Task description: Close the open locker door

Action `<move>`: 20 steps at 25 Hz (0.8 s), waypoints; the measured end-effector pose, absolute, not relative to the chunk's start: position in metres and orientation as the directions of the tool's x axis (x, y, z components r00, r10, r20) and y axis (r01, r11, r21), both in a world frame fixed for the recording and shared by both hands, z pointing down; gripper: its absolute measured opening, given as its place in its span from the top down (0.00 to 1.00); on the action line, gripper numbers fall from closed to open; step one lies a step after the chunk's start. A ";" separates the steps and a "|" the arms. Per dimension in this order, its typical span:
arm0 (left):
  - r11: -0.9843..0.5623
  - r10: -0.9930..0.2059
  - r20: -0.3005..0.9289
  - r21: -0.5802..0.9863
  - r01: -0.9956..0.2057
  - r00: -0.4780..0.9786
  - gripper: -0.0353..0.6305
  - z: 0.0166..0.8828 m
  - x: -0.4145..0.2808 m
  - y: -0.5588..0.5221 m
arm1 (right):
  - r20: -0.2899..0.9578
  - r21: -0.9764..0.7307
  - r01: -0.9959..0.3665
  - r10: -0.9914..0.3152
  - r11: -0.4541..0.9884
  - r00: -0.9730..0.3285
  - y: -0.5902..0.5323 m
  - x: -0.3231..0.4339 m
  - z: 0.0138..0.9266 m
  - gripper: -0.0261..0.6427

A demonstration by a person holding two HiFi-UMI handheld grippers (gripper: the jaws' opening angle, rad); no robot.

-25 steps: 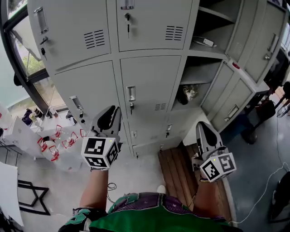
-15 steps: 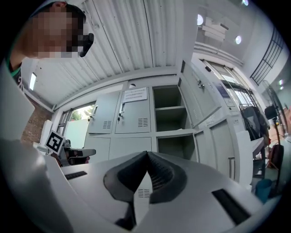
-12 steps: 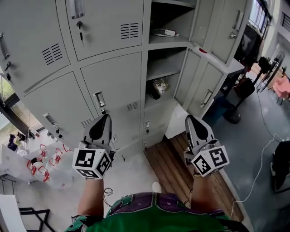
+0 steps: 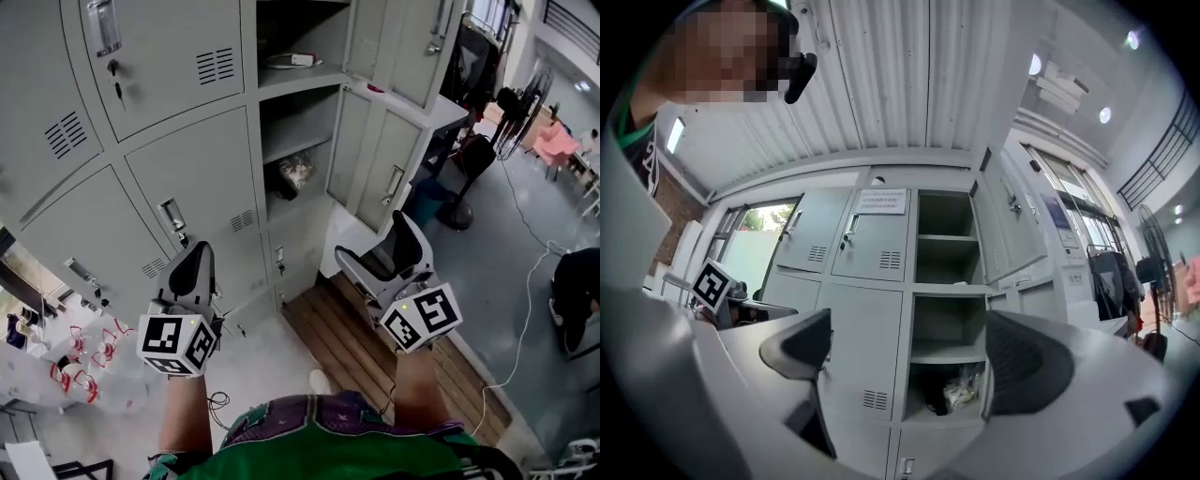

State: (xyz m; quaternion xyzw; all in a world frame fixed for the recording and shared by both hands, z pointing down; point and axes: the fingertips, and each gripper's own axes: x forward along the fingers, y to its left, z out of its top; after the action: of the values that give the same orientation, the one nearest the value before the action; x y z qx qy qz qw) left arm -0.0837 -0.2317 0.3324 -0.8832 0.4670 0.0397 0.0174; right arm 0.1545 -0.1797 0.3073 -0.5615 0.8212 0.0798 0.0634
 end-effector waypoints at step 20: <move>-0.603 -0.795 -0.059 -0.028 -0.797 0.604 0.92 0.339 -0.018 -0.238 | -0.139 0.020 -0.978 -0.968 0.209 -0.210 -0.218 0.275 0.327 0.20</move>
State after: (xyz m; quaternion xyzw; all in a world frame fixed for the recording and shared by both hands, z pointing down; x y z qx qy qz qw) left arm -0.0180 -0.2381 0.3385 -0.8951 0.4446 0.0200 0.0256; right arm 0.2754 -0.2177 0.3273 -0.6268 0.7759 0.0516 0.0481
